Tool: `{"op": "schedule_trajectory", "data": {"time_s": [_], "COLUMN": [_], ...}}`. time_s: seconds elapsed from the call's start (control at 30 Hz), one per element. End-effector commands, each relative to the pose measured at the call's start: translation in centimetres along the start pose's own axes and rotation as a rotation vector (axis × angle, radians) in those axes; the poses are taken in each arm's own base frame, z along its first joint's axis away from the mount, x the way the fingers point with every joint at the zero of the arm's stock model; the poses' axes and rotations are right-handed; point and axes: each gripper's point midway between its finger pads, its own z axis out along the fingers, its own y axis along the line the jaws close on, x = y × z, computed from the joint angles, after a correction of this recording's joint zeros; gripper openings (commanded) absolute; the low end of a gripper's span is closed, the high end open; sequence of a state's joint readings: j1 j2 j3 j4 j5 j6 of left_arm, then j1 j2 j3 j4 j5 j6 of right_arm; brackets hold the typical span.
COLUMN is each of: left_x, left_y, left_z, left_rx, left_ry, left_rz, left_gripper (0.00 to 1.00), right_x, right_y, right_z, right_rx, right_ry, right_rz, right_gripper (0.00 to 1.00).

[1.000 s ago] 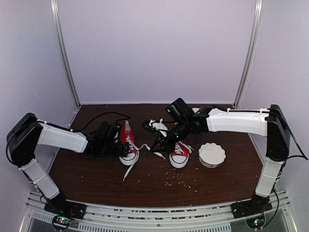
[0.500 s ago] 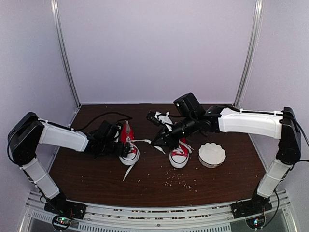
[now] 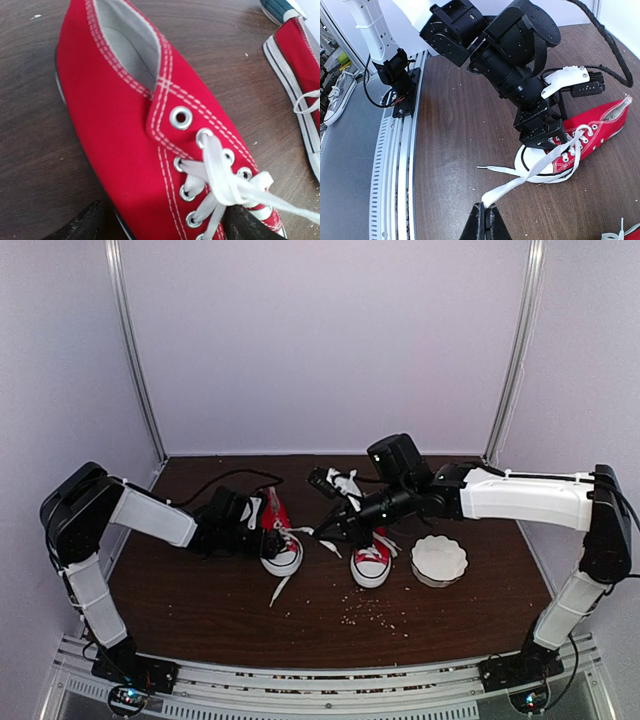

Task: Tie the shoes
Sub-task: Pick up the shoelace from the center of the board.

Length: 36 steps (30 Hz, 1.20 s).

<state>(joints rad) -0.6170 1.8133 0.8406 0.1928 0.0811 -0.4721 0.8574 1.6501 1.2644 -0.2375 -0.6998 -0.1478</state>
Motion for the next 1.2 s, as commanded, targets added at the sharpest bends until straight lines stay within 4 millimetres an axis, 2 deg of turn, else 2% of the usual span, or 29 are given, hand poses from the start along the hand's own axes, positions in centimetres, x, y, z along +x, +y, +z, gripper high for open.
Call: {"op": "schedule_trajectory", "data": {"time_s": [0.0,0.17,0.27,0.37,0.53,0.73,0.83,0.9,1.07,1.17], "left_x": [3.2,2.7,2.5,2.3,1.2,-1.9,-3.2,-3.7,-3.8,-2.8], "left_y": [-2.6,-4.5,-6.4,-7.3,-7.0,-4.5,-3.5,-3.6,-6.4,-7.9], "left_z": [0.7,-0.2,-0.7,-1.3,-3.1,-7.5,-9.8,-10.9,-11.7,-12.5], "left_rx": [0.130,0.187,0.260,0.295,0.270,0.066,-0.006,-0.012,0.020,0.085], "left_ry": [0.089,0.065,0.050,0.036,-0.030,-0.198,-0.299,-0.342,-0.330,-0.265], "left_rz": [-0.006,0.036,0.043,0.034,0.052,0.200,0.243,0.275,0.452,0.450], "left_gripper": [0.84,0.82,0.82,0.81,0.84,0.87,0.87,0.85,0.76,0.70], "right_x": [-2.7,-3.5,-3.6,-3.8,-4.0,-4.4,-4.2,-4.0,-3.2,-2.7], "right_y": [1.3,2.0,2.1,2.1,2.1,2.1,1.4,0.4,-2.6,-3.5], "right_z": [-2.0,-3.2,-3.3,-3.4,-3.6,-3.5,-3.4,-3.3,-3.3,-3.3], "right_rx": [-0.017,-0.011,-0.015,-0.007,-0.003,-0.012,0.027,0.070,0.150,0.194], "right_ry": [-0.093,-0.153,-0.158,-0.159,-0.179,-0.193,-0.184,-0.170,-0.145,-0.123], "right_rz": [-0.038,-0.068,-0.063,-0.058,-0.054,-0.024,-0.016,-0.001,0.091,0.101], "right_gripper": [0.00,0.00,0.00,0.00,0.00,0.00,0.00,0.00,0.00,0.00]}}
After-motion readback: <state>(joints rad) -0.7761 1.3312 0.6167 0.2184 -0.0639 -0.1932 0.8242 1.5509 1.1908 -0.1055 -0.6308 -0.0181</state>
